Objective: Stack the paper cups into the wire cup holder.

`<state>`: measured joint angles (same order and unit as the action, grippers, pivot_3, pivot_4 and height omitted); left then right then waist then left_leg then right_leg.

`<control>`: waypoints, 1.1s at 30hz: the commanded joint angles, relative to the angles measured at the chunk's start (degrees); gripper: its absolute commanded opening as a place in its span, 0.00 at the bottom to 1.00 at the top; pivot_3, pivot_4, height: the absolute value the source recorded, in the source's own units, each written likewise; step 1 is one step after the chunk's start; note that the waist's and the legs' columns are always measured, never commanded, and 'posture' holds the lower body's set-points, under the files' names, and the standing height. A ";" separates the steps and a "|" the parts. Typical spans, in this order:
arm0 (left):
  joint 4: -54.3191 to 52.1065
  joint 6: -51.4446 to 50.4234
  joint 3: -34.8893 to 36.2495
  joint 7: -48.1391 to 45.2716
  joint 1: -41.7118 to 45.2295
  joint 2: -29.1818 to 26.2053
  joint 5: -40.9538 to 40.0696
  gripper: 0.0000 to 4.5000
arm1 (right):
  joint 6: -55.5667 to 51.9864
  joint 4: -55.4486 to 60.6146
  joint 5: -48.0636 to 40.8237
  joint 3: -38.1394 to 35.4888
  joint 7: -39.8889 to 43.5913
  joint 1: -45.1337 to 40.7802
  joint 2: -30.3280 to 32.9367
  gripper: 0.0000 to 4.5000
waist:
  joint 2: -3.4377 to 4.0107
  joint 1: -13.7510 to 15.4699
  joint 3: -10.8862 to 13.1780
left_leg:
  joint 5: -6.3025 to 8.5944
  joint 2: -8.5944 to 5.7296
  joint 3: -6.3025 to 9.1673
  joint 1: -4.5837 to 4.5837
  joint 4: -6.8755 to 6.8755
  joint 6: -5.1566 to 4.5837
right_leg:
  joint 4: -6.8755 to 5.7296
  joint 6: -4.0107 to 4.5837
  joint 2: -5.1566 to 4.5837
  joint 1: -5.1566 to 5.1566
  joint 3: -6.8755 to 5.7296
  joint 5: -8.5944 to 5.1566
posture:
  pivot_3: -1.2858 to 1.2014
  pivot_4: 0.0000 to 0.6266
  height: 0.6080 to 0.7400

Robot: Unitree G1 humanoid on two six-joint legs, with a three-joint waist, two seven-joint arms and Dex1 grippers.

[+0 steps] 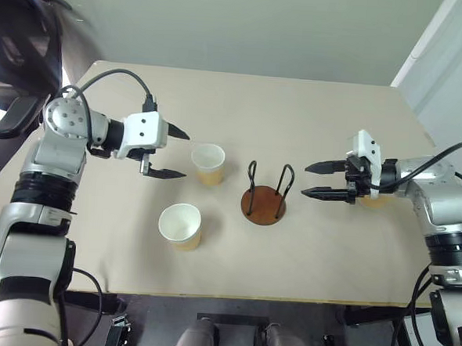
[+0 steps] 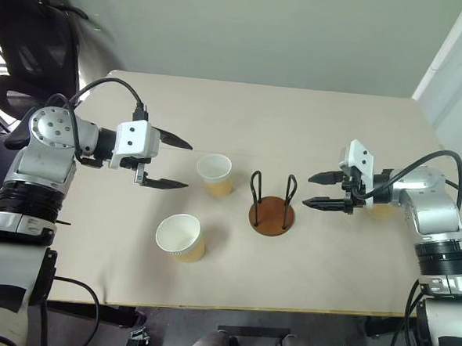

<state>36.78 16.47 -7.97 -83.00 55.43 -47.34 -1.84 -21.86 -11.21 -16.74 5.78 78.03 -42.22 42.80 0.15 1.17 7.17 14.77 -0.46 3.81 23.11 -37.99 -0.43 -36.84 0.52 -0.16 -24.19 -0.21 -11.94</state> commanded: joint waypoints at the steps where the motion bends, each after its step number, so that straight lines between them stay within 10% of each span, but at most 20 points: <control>1: -0.03 0.12 0.30 -0.94 1.57 -0.57 -0.13 1.00 | -0.31 1.73 -1.53 -1.50 1.23 -1.75 1.19 0.67 | 0.00 0.00 0.00 | 0.00 0.00 0.00 0.00 0.00 0.00 | 0.00 0.00 0.00 0.00 0.00 0.00 | 0.52 0.24 1.00; 33: 10.88 10.04 -8.05 -1.55 11.68 2.18 10.63 1.00 | -2.07 3.39 -3.07 -2.70 2.16 -2.58 4.24 0.67 | 0.00 -0.02 0.00 | -0.01 0.00 0.00 0.07 -0.02 -0.10 | 0.00 -0.03 0.00 -0.06 0.00 0.02 | 0.52 0.24 1.00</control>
<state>47.64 25.54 -16.39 -84.76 65.19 -44.82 8.42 -23.84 -9.72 -18.38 5.27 79.96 -44.11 45.87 0.15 1.15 7.17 14.76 -0.46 3.80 23.19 -38.00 -0.53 -36.84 0.49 -0.16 -24.25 -0.21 -11.92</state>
